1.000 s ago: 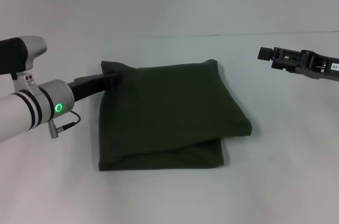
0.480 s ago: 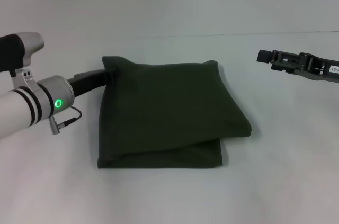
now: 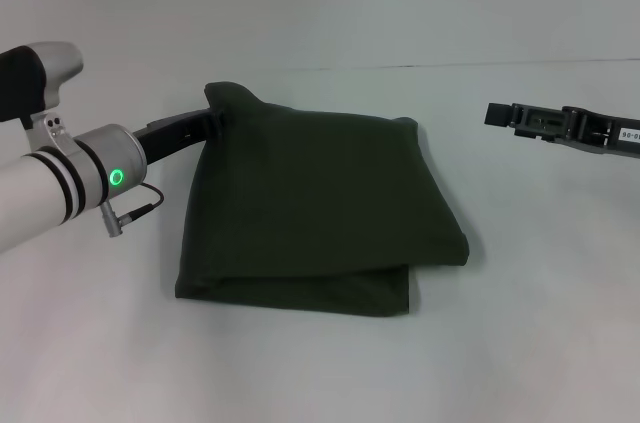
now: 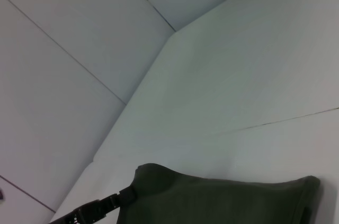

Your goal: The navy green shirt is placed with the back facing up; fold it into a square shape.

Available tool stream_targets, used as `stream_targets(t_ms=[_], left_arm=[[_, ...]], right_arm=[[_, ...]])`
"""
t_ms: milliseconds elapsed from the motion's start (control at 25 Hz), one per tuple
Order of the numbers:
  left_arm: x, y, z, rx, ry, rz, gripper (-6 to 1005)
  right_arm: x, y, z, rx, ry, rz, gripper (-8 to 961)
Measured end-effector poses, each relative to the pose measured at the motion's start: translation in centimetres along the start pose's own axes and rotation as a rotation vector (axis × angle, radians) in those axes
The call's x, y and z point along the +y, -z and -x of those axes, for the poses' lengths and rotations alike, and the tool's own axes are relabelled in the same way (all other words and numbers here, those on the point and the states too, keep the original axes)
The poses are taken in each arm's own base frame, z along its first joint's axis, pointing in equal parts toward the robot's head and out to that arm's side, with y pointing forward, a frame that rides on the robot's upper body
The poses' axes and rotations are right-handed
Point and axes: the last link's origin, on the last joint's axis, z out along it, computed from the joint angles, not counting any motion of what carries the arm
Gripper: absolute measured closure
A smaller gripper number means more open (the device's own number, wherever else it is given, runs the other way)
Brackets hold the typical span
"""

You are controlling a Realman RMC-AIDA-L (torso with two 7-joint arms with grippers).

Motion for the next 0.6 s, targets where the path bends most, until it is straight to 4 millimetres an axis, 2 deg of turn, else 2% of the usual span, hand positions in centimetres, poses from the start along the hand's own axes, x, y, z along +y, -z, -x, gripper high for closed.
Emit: stream_targets(t_ms=[200, 400, 600], left_arm=[[0.1, -0.1, 0.1, 0.001, 0.006, 0.001, 963], [-0.3, 0.3, 0.3, 0.019, 0.040, -0.007, 897], [-1.5, 1.6, -0.1, 0.085, 0.103, -0.015, 733]], right_arm=[[0.1, -0.2, 0.2, 0.007, 0.023, -0.006, 28], [0.3, -0.7, 0.4, 0.021, 0.038, -0.003, 28], [0.5, -1.1, 0.4, 0.033, 0.054, -0.005, 28]])
